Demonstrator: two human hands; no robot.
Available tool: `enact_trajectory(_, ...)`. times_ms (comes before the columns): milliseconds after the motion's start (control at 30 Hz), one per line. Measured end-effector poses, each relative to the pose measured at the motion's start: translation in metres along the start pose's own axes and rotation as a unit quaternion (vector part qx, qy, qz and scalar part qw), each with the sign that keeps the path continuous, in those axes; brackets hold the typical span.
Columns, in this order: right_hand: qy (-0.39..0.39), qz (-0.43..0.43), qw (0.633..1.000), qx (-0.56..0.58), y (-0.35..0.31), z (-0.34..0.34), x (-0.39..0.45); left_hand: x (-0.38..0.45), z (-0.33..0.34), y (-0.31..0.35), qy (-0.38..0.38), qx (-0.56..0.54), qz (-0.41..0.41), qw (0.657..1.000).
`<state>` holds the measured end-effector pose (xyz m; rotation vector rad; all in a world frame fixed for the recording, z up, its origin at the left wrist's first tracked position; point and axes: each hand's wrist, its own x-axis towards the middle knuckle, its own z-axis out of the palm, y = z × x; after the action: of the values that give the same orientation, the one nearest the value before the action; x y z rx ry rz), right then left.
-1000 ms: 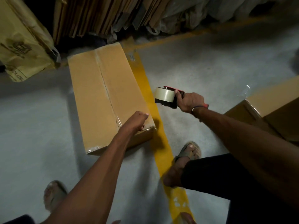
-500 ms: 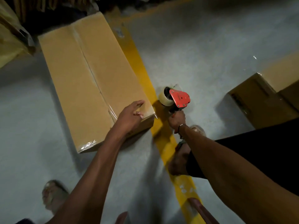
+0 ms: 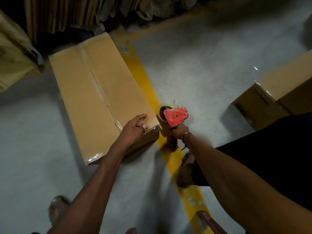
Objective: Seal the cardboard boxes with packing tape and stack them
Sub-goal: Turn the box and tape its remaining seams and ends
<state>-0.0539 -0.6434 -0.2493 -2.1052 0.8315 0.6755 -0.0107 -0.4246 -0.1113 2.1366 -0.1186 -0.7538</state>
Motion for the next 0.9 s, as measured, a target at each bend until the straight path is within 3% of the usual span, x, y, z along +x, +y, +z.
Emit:
enact_trajectory(133,0.155,-0.076,0.981,0.084,-0.036,-0.021,-0.027,-0.02,-0.01,-0.013,0.043,-0.01,0.018,0.999)
enact_trajectory(200,0.186,-0.148,0.967,0.093,-0.061,-0.032,-0.046,-0.033,-0.019,-0.029,0.084,0.015,0.042,0.996)
enact_trajectory(300,0.139,-0.298,0.941,0.082,-0.102,-0.04,-0.075,-0.052,-0.034,-0.054,0.144,0.056,0.057,0.986)
enact_trajectory(367,0.072,-0.375,0.924,0.008,-0.121,-0.033,-0.09,-0.062,-0.042,-0.068,0.164,0.068,0.058,0.982)
enact_trajectory(500,-0.052,-0.46,0.876,-0.136,-0.13,-0.003,-0.107,-0.07,-0.043,-0.081,0.186,0.046,0.059,0.98)
enact_trajectory(633,-0.044,-0.477,0.866,-0.143,-0.119,0.013,-0.1,-0.063,-0.036,-0.085,0.197,0.034,0.061,0.978)
enact_trajectory(733,-0.039,-0.507,0.846,-0.161,-0.117,0.013,-0.096,-0.062,-0.034,-0.095,0.189,0.091,0.112,0.971)
enact_trajectory(833,-0.02,-0.55,0.796,-0.251,-0.119,0.012,-0.095,-0.057,-0.033,-0.105,0.174,0.249,0.162,0.939)
enact_trajectory(900,0.02,-0.593,0.736,-0.326,-0.119,0.011,-0.091,-0.051,-0.032,-0.109,0.172,0.361,0.192,0.896)
